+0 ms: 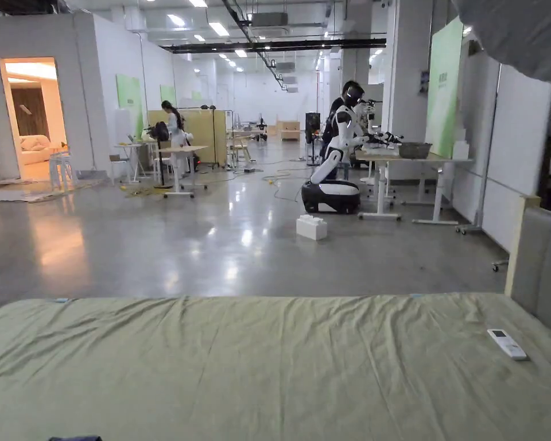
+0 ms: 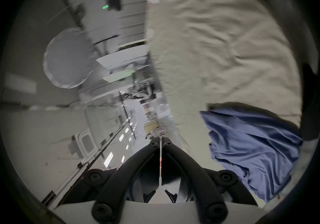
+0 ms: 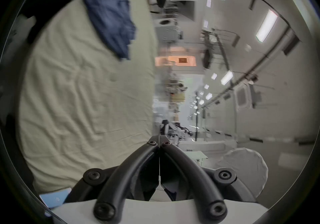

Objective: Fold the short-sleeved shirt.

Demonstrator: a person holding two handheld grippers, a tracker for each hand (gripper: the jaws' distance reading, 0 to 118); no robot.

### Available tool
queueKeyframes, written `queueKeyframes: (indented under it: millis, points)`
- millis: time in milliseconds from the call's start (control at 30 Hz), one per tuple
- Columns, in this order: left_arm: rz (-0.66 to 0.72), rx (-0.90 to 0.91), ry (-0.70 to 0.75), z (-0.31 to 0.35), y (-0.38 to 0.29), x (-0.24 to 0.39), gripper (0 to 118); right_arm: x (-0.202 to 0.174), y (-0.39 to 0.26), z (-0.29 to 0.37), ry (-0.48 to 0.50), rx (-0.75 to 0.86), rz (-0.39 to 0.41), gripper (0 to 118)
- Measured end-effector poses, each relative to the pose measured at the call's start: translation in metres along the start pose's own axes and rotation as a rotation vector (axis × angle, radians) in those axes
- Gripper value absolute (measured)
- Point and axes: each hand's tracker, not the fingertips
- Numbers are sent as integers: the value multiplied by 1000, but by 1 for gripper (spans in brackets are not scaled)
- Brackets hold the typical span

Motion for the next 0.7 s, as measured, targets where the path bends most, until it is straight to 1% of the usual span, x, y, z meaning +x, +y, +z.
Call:
queueKeyframes:
  millis: [33, 67, 100, 133, 167, 200, 233, 267, 300, 333, 367, 400, 433, 467, 500, 533, 567, 633, 700]
  points:
    - [92, -25, 10, -1, 0, 0, 1, -3, 1, -2, -4, -54, 16, 1]
    - [298, -42, 16, 1, -4, -12, 1, -3, 1, -1, -48, -40, 0, 1]
    - [465, -60, 25, 4, -9, -26, 1, 5, -3, 4, -103, -37, -64, 1]
    - [686, -79, 40, 12, -12, -55, 1, 18, -8, 6, -139, -81, -229, 1]
    - [918, -97, 76, 18, -22, -72, 1, 35, -13, 9, -168, -68, -447, 1]
    - [1129, -128, 103, 25, -33, -86, 1, 54, -23, 14, -190, -47, -718, 1]
    - [1387, -165, 136, 34, -45, -95, 1, 68, -39, 24, -219, -32, -1047, 1]
    - [1678, -117, 171, 44, -65, -102, 1, 75, -57, 33, -273, -25, -1332, 2]
    - [1879, -48, 174, 53, -79, -99, 1, 74, -69, 40, -341, -25, -1539, 1]
    - [2062, 30, 172, 61, -91, -95, 1, 70, -77, 47, -379, -49, -1686, 1]
    - [2197, 106, 191, 67, -100, -88, 1, 64, -81, 55, -382, -135, -1891, 1]
    - [2218, 161, 232, 72, -101, -81, 1, 71, -80, 63, -468, -99, -1827, 1]
    - [2184, 188, 318, 81, -99, -79, 1, 69, -79, 70, -441, -66, -1875, 1]
    - [2143, 145, 394, 88, -95, -83, 1, 68, -76, 77, -483, 2, -1824, 1]
    - [2132, 116, 405, 91, -95, -86, 1, 68, -73, 80, -498, 11, -1784, 1]
    - [2131, 108, 416, 92, -93, -88, 1, 73, -72, 82, -517, -6, -1705, 1]
    - [2140, 123, 383, 92, -94, -89, 1, 72, -73, 80, -483, -27, -1730, 1]
    - [2124, 139, 366, 92, -92, -93, 1, 71, -72, 78, -467, -22, -1731, 1]
    - [2092, 126, 351, 90, -91, -95, 1, 70, -74, 76, -431, -27, -1760, 1]
